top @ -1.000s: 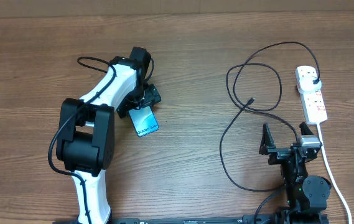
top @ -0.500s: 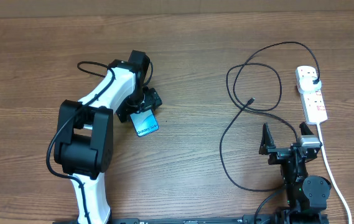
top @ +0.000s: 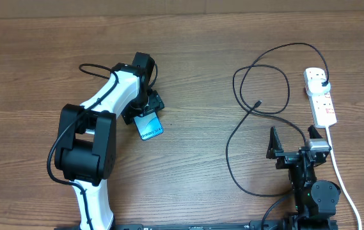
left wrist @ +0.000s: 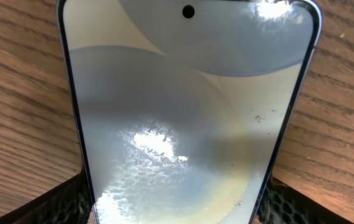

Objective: Plug charger to phone and switch on socket
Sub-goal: 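Lift the phone upright with the left gripper, screen facing right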

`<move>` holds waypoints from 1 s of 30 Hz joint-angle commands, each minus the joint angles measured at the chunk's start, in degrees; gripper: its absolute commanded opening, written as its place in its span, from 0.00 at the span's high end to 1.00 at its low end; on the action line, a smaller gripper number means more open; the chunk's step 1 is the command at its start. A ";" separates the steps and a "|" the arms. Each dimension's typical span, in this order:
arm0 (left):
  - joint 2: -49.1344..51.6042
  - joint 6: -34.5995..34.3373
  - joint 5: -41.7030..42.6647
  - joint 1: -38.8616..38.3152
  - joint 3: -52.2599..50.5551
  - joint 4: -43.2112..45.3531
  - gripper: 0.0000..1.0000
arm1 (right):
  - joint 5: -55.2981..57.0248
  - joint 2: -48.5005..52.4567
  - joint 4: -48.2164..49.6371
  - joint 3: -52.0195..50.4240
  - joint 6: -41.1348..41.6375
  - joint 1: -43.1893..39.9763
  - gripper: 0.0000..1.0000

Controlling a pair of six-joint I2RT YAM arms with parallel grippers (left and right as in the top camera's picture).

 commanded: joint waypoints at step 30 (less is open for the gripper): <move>3.15 1.90 4.52 0.85 3.45 -5.92 0.29 | -0.33 -0.50 0.15 -0.59 -0.11 0.15 0.00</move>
